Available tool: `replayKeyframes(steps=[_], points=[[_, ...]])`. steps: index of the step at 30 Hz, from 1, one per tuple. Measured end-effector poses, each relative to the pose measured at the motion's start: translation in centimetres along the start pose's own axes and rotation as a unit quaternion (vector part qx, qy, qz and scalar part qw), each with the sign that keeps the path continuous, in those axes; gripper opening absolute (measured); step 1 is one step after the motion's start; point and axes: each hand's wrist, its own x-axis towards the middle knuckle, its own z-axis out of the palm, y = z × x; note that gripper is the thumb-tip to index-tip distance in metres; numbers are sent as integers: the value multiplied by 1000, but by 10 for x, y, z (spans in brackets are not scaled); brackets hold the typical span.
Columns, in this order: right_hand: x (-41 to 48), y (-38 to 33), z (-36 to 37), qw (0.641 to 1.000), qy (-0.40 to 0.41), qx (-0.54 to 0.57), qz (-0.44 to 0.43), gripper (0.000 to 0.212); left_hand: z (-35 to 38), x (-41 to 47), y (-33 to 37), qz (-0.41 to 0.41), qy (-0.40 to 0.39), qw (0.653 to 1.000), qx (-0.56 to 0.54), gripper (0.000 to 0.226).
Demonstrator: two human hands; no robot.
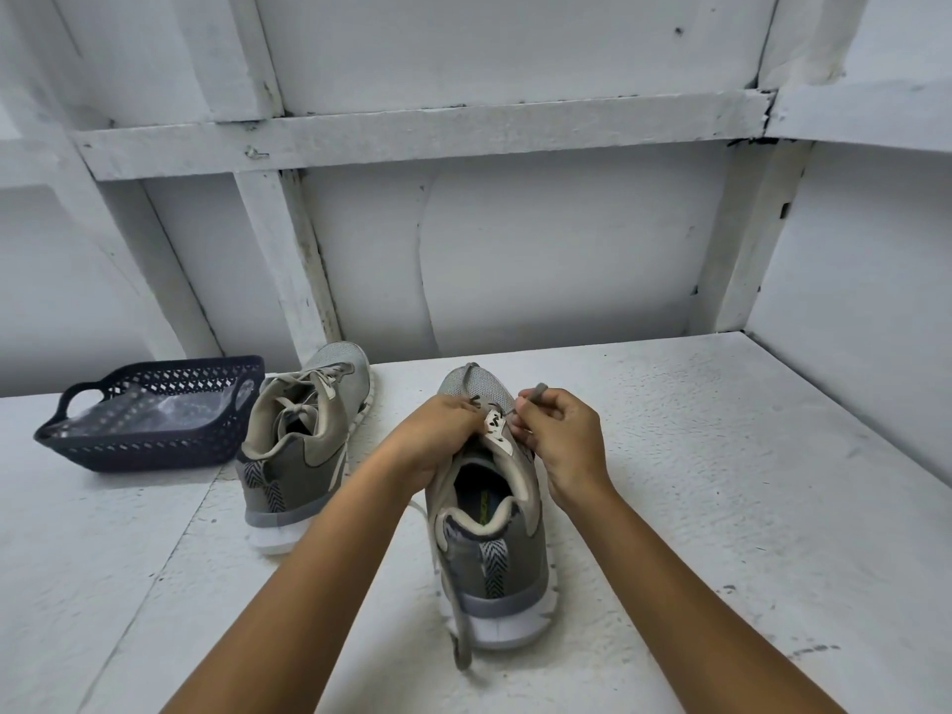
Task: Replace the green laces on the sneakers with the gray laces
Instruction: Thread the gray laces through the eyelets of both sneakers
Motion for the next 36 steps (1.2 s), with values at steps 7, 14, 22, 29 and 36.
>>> replayKeyframes(steps=[7,14,22,29,36], points=[[1,8,0,999,-3,-45,-30,19,0,-2,-1,-2,-8,1000,-23,23],[1,10,-1,996,-4,-73,-52,20,2,-6,1,10,-19,999,-43,34],[-1,12,-2,976,2,-176,-130,32,3,-6,0,11,-8,999,-47,34],[0,15,-1,974,18,-185,-130,24,3,-6,-2,25,-8,999,-25,35],[-3,10,-1,939,3,-259,-225,30,5,-3,-6,37,2,999,1,31]])
